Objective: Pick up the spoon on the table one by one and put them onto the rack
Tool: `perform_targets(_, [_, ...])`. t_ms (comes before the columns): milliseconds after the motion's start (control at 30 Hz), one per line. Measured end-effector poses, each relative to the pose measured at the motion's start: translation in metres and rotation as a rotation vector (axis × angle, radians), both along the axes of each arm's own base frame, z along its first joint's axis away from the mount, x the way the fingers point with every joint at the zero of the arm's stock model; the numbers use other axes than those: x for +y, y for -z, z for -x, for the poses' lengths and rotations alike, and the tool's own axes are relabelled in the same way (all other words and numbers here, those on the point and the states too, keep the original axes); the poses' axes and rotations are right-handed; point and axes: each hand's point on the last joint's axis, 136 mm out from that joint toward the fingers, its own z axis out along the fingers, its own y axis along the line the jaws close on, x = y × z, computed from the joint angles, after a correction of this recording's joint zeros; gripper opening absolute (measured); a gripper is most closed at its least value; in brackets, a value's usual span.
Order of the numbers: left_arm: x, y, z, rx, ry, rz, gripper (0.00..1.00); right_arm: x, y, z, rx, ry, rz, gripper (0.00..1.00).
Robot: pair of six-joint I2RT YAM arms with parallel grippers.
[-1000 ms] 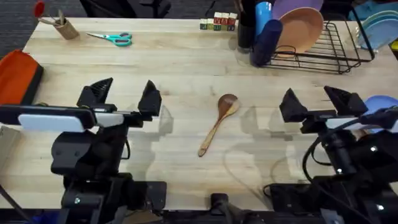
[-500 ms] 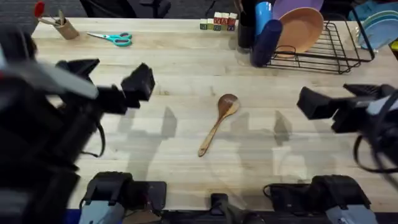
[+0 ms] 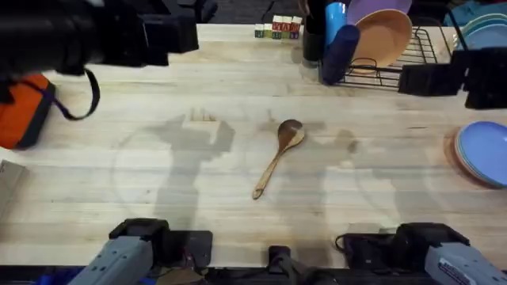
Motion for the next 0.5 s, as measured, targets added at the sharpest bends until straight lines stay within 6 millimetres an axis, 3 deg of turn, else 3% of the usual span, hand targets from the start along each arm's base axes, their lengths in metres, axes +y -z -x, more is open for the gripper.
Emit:
perform_targets(167, [-0.0036, 0.0055, -0.0106, 0.084, 0.017, 0.012, 0.993, 0.0000, 0.0060, -0.0072, 0.048, 0.000, -0.001, 0.996])
perform_targets(500, [-0.0042, 0.0080, -0.0086, 0.100, 0.019, 0.014, 0.993, 0.0000, 0.0086, -0.0041, 0.065, 0.000, -0.001, 0.996])
